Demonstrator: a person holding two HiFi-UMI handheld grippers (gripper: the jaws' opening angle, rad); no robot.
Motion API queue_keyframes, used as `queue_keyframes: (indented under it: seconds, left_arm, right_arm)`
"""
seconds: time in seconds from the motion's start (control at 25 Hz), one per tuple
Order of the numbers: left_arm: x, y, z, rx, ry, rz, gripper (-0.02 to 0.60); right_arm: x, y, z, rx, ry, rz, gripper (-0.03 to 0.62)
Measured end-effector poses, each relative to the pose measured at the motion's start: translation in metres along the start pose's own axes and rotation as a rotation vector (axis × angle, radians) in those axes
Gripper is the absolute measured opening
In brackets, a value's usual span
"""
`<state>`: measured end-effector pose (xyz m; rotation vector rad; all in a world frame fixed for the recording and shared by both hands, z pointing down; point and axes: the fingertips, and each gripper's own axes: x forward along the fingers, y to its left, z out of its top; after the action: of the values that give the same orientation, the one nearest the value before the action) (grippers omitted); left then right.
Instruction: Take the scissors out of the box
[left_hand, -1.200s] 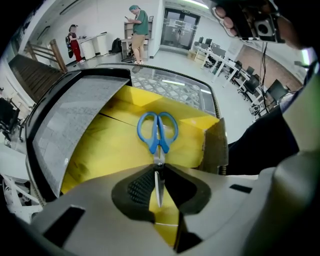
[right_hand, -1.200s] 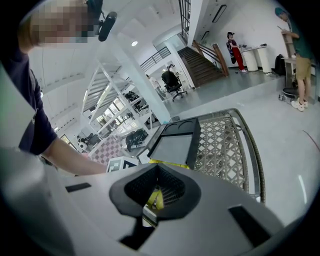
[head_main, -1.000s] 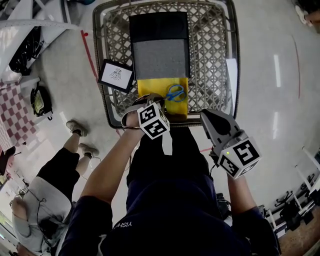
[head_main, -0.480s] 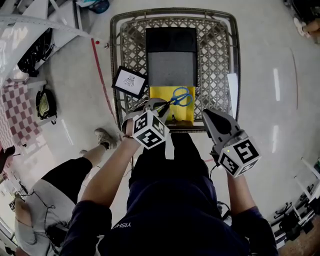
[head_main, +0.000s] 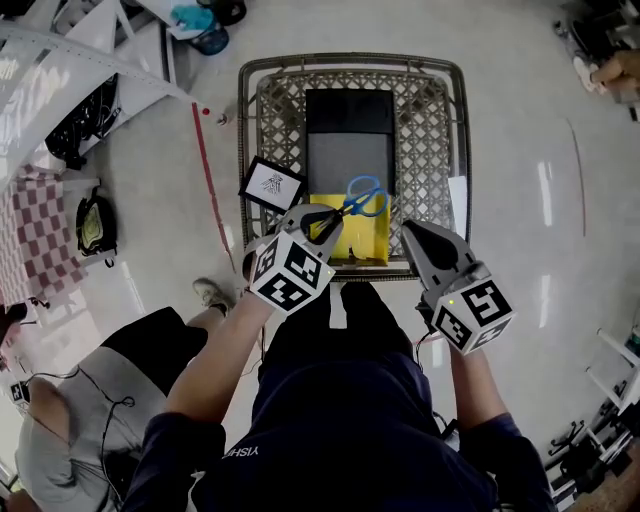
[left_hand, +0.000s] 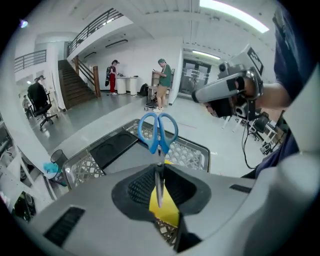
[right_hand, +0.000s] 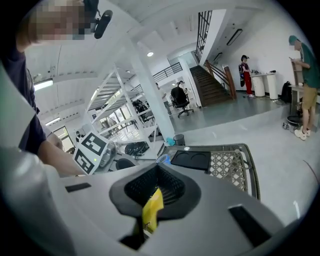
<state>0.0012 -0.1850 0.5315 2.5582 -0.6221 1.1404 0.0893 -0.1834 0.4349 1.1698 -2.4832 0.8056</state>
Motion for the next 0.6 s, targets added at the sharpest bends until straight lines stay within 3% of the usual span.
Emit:
queue_keyframes:
  seconds: [0.6]
  left_arm:
    - [-0.086,0.015,0.075,-0.066,-0.263,0.048,0.072]
  right_arm:
    - [-0.008,0.03,0.064,-0.107,-0.09,-0.002,0.018]
